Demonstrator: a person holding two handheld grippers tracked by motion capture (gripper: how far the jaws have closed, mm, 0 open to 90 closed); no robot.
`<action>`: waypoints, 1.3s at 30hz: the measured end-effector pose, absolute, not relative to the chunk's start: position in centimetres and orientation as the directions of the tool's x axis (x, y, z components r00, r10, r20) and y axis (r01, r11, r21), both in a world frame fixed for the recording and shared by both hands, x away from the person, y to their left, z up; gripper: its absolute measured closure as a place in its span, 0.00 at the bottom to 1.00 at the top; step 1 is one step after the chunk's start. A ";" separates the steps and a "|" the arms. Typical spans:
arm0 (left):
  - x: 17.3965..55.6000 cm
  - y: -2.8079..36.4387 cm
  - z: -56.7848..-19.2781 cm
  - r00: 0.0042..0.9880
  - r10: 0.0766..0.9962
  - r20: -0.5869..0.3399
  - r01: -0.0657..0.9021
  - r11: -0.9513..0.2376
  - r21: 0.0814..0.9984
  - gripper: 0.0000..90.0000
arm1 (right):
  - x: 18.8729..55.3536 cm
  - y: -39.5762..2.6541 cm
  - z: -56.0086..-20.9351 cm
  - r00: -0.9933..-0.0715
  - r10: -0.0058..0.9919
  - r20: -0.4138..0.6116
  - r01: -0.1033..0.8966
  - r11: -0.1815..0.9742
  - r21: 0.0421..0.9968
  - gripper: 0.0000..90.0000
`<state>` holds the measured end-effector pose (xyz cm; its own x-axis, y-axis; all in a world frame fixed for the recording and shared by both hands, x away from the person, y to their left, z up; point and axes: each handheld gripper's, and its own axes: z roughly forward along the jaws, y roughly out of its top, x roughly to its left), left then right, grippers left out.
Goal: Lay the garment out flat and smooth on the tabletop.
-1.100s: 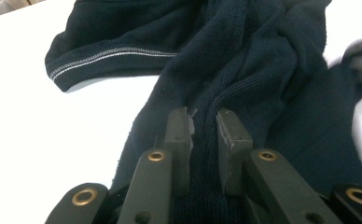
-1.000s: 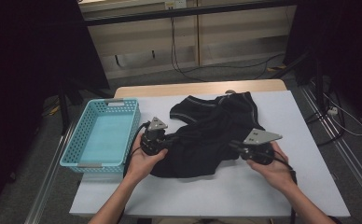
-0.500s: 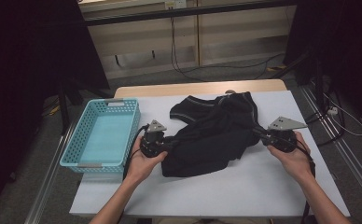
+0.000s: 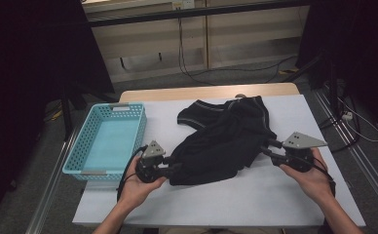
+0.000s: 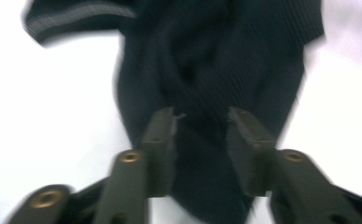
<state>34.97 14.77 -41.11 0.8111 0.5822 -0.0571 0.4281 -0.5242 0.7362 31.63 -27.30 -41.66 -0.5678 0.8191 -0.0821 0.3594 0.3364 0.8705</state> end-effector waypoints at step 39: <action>30.8 19.7 -41.0 0.830 0.550 -0.099 0.431 -0.518 0.739 0.97 | 28.2 -28.9 -41.5 -0.657 0.753 0.027 0.390 0.310 0.867 0.93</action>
<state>30.82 19.69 -40.99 0.8295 0.5497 -0.0986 0.4309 -0.5176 0.7392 28.20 -28.91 -41.53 -0.6575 0.7530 0.0266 0.3902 0.3101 0.8670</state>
